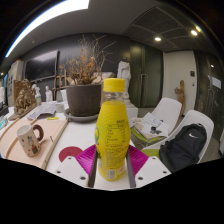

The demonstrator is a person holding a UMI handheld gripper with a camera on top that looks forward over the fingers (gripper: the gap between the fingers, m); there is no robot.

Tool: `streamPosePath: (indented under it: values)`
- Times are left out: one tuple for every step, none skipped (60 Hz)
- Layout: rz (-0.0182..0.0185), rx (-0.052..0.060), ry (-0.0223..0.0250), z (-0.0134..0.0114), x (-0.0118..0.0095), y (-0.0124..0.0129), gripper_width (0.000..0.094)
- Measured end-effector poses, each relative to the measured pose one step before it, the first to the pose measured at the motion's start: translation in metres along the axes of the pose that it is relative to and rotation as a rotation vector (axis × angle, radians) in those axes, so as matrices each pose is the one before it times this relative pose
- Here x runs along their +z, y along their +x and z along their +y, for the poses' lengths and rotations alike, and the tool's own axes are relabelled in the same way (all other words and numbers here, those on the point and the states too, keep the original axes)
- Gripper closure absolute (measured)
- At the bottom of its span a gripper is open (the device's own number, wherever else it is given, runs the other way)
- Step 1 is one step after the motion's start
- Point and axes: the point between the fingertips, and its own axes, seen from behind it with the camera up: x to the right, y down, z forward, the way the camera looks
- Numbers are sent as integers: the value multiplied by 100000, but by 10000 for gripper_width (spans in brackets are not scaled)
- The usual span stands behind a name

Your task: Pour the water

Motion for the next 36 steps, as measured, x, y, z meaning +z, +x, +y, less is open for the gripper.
streamPosePath:
  values:
    - [-404, 557, 161, -43, 119, -88, 466]
    - [-343, 261, 153, -40, 117, -43, 467]
    - [-335, -17, 97, -33, 136, -47, 479]
    - [-442, -301, 205, -59, 110, -41, 493]
    - [-209, -549, 157, -33, 98, 6, 503]
    - [-199, -662, 92, -5, 163, 54, 518]
    - [-96, -754, 160, -54, 40, -3, 528]
    - [-41, -726, 63, -30, 55, 5, 540]
    - [-12, -671, -9, -40, 36, -13, 546]
    - [87, -615, 8, -41, 52, -7, 563]
    - [331, -481, -15, -26, 2, -35, 580]
    - [190, -428, -82, -22, 2, -11, 579]
    - [157, -387, 63, -56, 34, -9, 611]
    - [209, -294, -66, -22, 36, 0, 625]
    - [550, -166, -176, 14, 13, 44, 626]
    - [316, -255, -256, -9, -1, -5, 651]
    - [203, -508, -155, 41, 7, 130, 666]
    - [718, -465, -310, -41, -16, 41, 666]
    - [635, -645, -349, -37, -47, 41, 666]
    - [653, -888, -75, 0, -31, 14, 667]
    - [553, -984, -216, -18, -57, 6, 666]
    - [527, -1218, -164, -76, -48, 12, 666]
    - [643, -1304, -37, -157, -134, 41, 667]
    - [946, -1397, 132, -268, -155, 98, 666]
    - [1090, -1536, 254, -344, -189, 123, 665]
    - [1037, -1676, 289, -385, -212, 102, 666]
    - [607, -1874, 383, -445, -190, 187, 666]
    - [923, -2097, 562, -446, -236, 17, 666]
    - [872, -2245, 740, -572, -254, 85, 666]
    - [844, -2440, 763, -586, -237, 37, 666]
    - [792, -2739, 743, -619, -196, 10, 667]
    - [703, -2887, 778, -664, -214, -53, 666]
    - [658, -3002, 944, -734, -185, -63, 666]
    - [539, -2969, 1089, -780, -49, 9, 666]
    - [754, -3316, 1133, -784, -200, -74, 666]
    - [709, -3374, 1094, -647, -18, -134, 667]
